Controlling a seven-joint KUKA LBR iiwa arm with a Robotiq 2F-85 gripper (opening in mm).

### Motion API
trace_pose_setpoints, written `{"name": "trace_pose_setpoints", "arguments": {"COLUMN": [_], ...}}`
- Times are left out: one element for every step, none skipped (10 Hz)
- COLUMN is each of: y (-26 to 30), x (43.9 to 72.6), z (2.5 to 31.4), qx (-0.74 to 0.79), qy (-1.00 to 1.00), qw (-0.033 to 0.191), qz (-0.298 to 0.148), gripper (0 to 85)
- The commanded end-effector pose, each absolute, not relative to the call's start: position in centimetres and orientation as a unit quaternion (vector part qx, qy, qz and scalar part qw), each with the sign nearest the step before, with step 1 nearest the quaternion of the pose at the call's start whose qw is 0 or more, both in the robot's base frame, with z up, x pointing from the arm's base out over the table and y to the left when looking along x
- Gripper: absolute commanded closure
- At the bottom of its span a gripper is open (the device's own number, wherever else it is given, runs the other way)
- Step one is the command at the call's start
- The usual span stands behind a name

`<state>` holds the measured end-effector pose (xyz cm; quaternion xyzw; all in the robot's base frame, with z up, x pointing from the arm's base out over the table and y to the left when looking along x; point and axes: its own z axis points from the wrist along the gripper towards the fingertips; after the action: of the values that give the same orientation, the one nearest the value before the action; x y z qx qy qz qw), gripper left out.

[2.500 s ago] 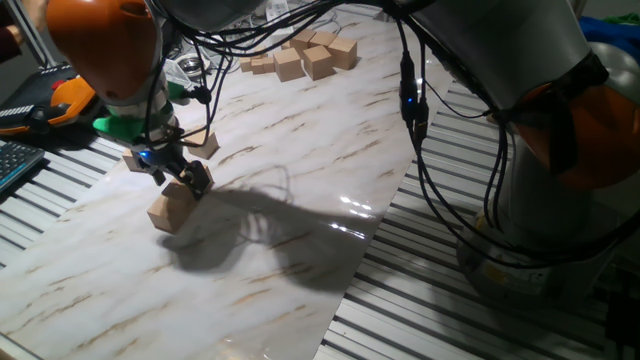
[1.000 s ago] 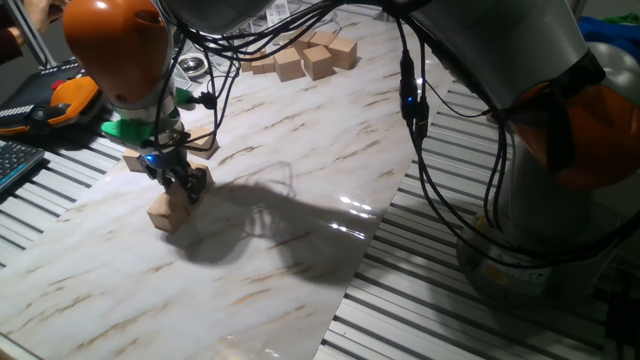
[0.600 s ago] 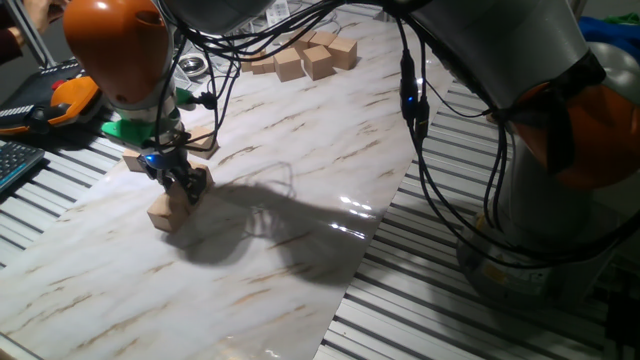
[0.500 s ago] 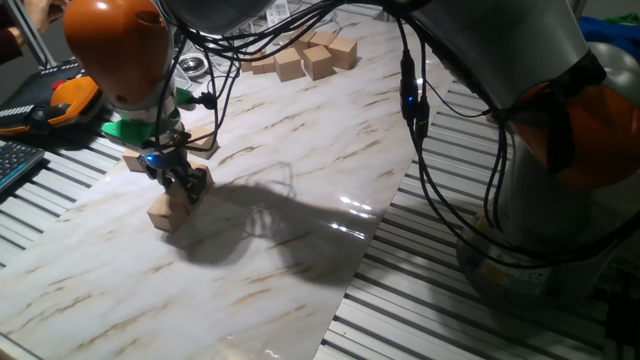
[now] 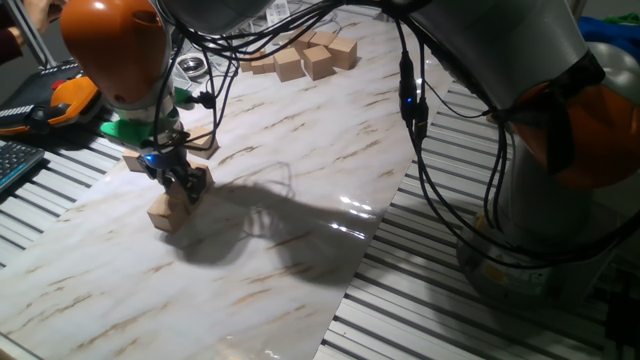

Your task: Stack the blocks into a pyramid shape

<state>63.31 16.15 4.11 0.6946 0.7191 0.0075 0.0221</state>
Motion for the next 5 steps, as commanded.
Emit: {"name": "trace_pose_setpoints", "arguments": {"y": [16.15, 16.17, 16.17, 16.18, 16.19], "x": [63.32, 63.32, 63.3, 63.28, 63.29], "z": [4.12, 4.14, 4.17, 4.23, 4.31], "qx": [0.695, 0.693, 0.693, 0.693, 0.692], "qy": [0.719, 0.72, 0.721, 0.721, 0.721], "qw": [0.021, 0.021, 0.021, 0.021, 0.021], "qz": [0.008, 0.008, 0.008, 0.008, 0.008], "gripper": [85.0, 85.0, 85.0, 85.0, 85.0]}}
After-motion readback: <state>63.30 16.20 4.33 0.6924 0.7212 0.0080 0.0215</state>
